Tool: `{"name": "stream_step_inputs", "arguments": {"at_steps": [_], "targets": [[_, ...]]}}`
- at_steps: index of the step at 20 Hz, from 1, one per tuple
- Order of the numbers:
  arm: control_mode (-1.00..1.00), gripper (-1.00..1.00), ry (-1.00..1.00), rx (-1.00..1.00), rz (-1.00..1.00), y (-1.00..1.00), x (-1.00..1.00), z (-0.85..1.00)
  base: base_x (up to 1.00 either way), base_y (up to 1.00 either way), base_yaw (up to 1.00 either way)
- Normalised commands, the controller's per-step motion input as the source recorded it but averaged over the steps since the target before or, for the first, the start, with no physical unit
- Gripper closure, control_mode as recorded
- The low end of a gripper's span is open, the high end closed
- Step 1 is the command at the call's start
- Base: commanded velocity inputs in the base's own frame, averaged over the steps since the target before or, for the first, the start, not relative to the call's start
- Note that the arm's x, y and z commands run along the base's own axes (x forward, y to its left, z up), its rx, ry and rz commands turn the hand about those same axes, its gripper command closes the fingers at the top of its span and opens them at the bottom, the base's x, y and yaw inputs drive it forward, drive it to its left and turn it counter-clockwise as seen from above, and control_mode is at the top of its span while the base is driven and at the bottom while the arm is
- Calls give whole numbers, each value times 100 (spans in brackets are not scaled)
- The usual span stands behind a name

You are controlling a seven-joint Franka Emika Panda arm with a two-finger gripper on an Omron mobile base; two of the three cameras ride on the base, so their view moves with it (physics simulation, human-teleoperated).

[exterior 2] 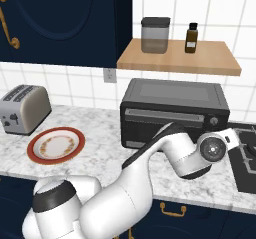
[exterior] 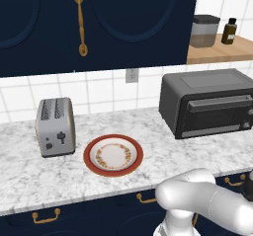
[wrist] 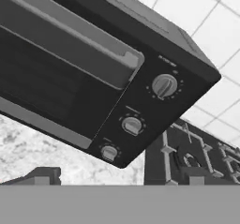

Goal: Pick up the kebab skewer and baguette bread, and place them inside the toaster oven. Close the toaster oven door and start by setting the timer.

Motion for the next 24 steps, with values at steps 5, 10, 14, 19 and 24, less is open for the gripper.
{"name": "stream_step_inputs", "arguments": {"at_steps": [5, 10, 14, 19, 24], "targets": [[-100, -100, -26, 8, 0, 5, 23, -1, 0, 0, 0], [-100, -100, -24, 1, 0, -3, 29, 1, 0, 0, 0], [-100, -100, -23, 4, 0, -36, 1, 9, 0, 0, 0], [-100, -100, -8, 7, 0, -34, 0, 0, 0, 0, 0], [-100, -100, -1, 13, 0, -9, 0, 0, 0, 0, 0]]}}
